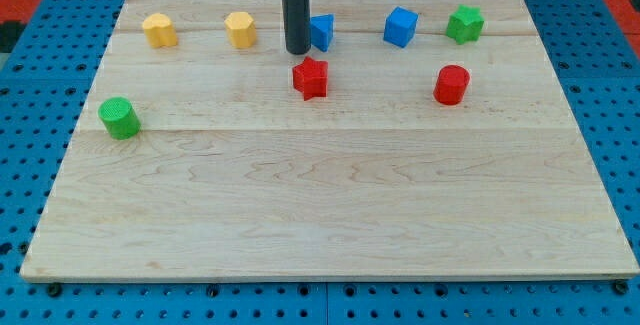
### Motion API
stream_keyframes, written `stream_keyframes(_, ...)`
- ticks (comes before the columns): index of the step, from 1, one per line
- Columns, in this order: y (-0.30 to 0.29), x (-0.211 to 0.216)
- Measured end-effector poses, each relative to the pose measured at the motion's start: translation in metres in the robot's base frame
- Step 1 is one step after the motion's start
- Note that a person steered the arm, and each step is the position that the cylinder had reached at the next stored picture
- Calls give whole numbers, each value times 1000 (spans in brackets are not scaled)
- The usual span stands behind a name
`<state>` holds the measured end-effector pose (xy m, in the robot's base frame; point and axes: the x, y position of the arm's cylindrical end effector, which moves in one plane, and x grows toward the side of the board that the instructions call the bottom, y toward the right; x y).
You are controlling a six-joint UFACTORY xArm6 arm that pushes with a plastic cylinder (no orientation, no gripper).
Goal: Move the yellow blocks down to form a horizontal line
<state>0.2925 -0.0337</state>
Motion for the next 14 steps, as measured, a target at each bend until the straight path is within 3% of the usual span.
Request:
stream_keyframes(2,-61,-60)
stream_keyframes(4,-63,26)
stream_keyframes(6,-65,37)
stream_keyframes(7,-66,30)
stream_keyframes(8,-82,-32)
stream_keyframes(9,-157,-57)
stream_keyframes(10,-195,-33)
stream_keyframes(12,-192,38)
stream_keyframes(14,-205,-2)
